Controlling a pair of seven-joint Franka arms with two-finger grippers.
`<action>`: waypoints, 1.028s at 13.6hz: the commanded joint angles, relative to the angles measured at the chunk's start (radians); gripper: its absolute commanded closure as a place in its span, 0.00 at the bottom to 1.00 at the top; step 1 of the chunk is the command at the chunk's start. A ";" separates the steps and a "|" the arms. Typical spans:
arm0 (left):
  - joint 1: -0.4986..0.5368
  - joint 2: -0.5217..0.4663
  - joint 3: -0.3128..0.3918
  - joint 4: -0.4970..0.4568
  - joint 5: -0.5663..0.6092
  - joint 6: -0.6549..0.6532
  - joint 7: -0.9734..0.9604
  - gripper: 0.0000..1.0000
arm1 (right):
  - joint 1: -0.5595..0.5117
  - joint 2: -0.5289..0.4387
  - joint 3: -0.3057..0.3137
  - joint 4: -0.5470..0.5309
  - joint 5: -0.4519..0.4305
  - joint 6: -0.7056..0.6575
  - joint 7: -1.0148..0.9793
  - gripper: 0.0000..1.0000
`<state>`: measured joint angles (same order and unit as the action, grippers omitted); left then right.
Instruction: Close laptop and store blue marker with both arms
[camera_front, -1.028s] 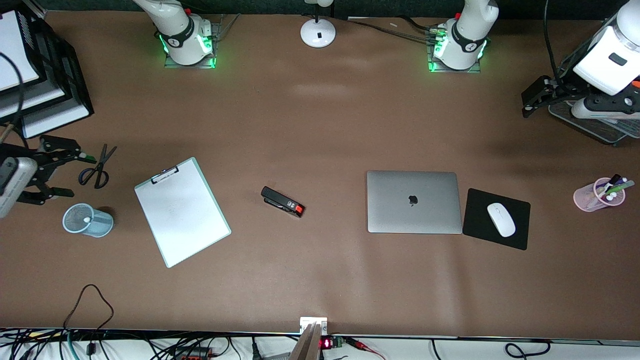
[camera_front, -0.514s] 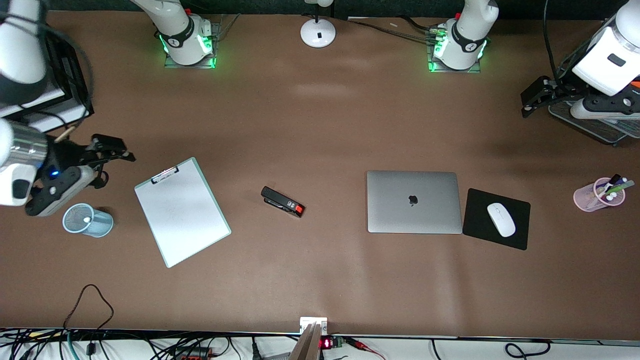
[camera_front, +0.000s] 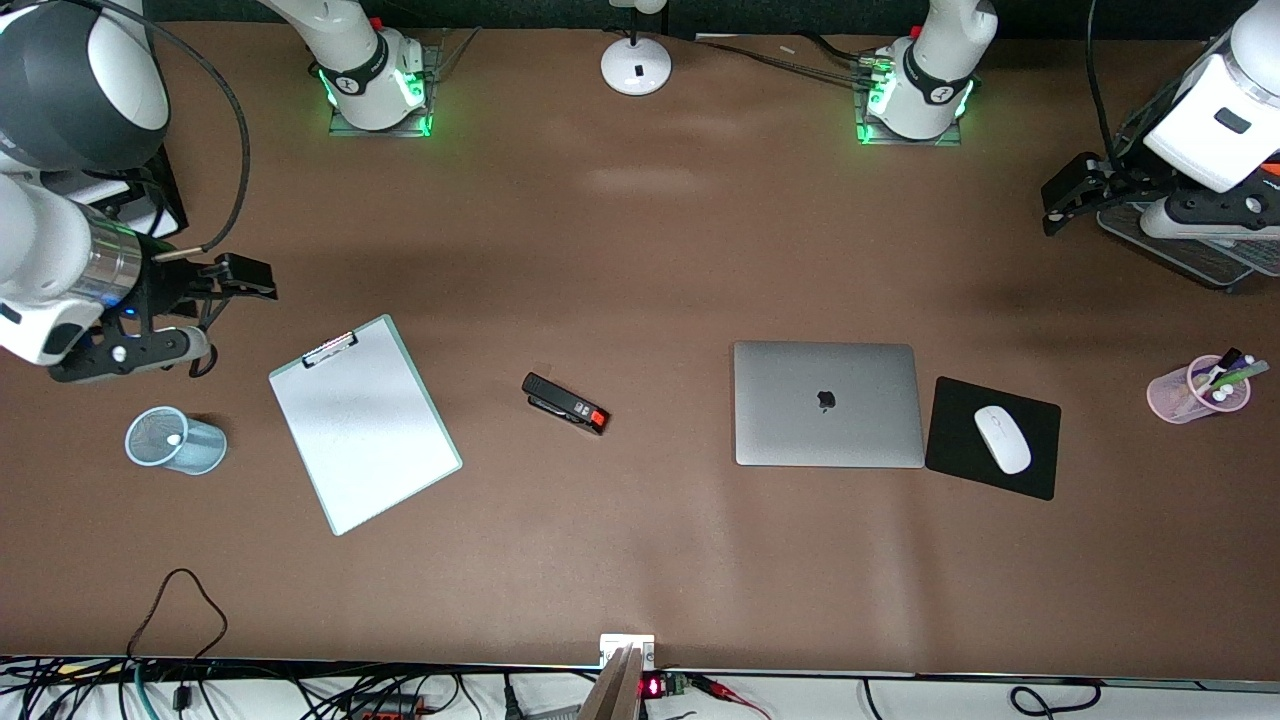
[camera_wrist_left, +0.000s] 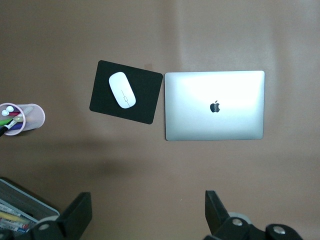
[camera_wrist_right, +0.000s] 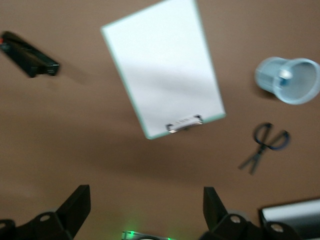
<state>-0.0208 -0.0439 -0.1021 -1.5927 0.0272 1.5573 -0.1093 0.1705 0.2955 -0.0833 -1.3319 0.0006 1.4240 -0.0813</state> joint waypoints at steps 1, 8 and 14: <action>-0.007 -0.013 0.004 -0.015 0.002 0.010 0.019 0.00 | -0.052 -0.096 -0.012 -0.098 -0.059 0.082 0.022 0.00; -0.007 -0.001 0.004 -0.012 0.002 0.010 0.019 0.00 | -0.083 -0.228 -0.009 -0.215 -0.057 0.082 0.021 0.00; -0.007 -0.001 0.004 -0.003 0.002 0.010 0.019 0.00 | -0.089 -0.315 -0.012 -0.296 -0.042 0.107 0.037 0.00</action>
<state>-0.0214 -0.0395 -0.1025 -1.5980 0.0272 1.5615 -0.1093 0.0833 0.0289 -0.0974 -1.5783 -0.0438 1.5112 -0.0641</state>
